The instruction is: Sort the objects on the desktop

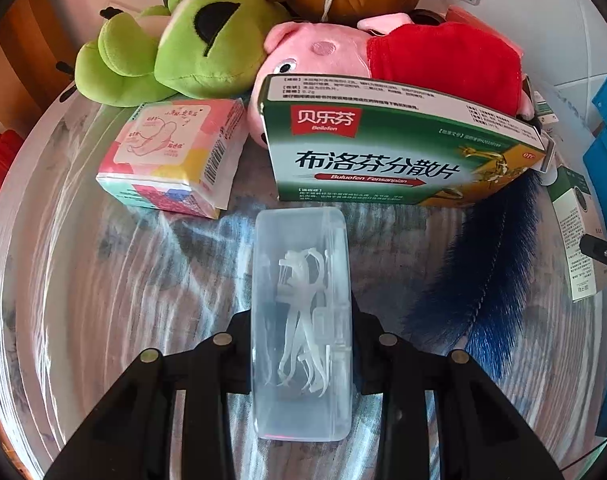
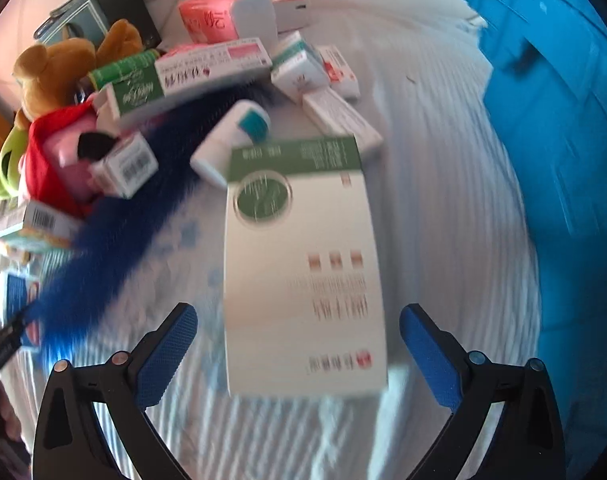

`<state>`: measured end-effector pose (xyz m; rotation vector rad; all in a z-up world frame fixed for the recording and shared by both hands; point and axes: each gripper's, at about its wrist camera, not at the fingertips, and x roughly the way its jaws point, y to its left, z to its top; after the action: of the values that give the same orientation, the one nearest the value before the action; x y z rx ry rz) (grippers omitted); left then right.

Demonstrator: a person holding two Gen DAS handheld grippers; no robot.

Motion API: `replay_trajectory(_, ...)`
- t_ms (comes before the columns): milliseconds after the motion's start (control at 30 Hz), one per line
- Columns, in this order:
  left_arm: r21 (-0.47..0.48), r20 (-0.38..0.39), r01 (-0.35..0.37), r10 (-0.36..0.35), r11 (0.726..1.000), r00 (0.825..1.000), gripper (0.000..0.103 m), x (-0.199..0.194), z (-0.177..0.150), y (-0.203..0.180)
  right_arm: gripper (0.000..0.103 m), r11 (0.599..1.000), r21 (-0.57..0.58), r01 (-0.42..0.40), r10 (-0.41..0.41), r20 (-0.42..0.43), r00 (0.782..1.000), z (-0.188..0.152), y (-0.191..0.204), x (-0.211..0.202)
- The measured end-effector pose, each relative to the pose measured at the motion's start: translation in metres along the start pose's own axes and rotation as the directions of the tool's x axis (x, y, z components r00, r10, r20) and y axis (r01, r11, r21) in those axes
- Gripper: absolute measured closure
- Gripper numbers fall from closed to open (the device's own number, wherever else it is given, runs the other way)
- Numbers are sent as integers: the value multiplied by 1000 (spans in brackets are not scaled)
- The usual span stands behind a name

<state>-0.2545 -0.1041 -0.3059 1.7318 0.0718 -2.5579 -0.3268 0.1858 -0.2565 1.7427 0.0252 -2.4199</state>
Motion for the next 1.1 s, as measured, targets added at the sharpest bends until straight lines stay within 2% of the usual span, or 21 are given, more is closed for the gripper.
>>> replay_trajectory(33,-7,1,0,0,1000,1000,71,-2,-2,2,1,1000,-4,9,-9,2,1000,4,2,2)
replay_trajectory(67,-10,3,0,0,1000,1000,71,-3,-3,3,8,1000,-9,21,-21,2,1000,8,5,5)
replay_trajectory(100,-14,7,-4,5,1000,1000,71,-6,-6,4,23,999,-20,27,-27,-4,1000,11,8,7)
replay_trajectory(133,-13,11,-8,8,1000,1000,71,-8,-8,5,26,999,-29,40,-40,-9,999,12,10,9)
replay_trajectory(233,-20,23,-13,14,1000,1000,71,-18,-20,8,27,997,-54,53,-54,-7,999,9,16,5)
replay_trajectory(367,-21,23,-7,8,1000,1000,71,-33,-42,10,27,997,-69,23,-24,-8,1000,-13,22,-10)
replay_trajectory(467,9,27,-10,10,1000,1000,71,-46,-59,4,27,996,-90,1,-2,-12,1000,-40,30,-26)
replay_trajectory(567,38,30,-9,8,999,1000,71,-60,-90,-13,27,994,-106,-28,26,-19,999,-76,27,-47)
replay_trajectory(600,46,32,-4,3,999,999,71,-60,-79,-12,27,993,-114,-41,38,-21,999,-87,30,-54)
replay_trajectory(633,58,38,1,-3,998,999,71,-65,-83,-15,27,992,-119,-48,46,-20,999,-105,24,-61)
replay_trajectory(667,69,45,5,-9,998,999,71,-62,-73,-23,27,991,-125,-52,50,-17,999,-118,35,-63)
replay_trajectory(700,82,55,12,-16,997,998,71,-68,-78,-27,27,989,-138,-53,52,-12,999,-123,41,-67)
replay_trajectory(800,111,95,32,-42,993,995,71,-94,-89,-37,27,985,-166,-41,47,30,998,-145,38,-78)
replay_trajectory(900,136,149,39,-59,990,987,71,-123,-99,-49,27,982,-184,-42,61,99,993,-147,36,-98)
replay_trajectory(1100,171,281,34,-82,985,956,71,-180,-118,-60,27,974,-224,-41,106,289,951,-157,40,-172)
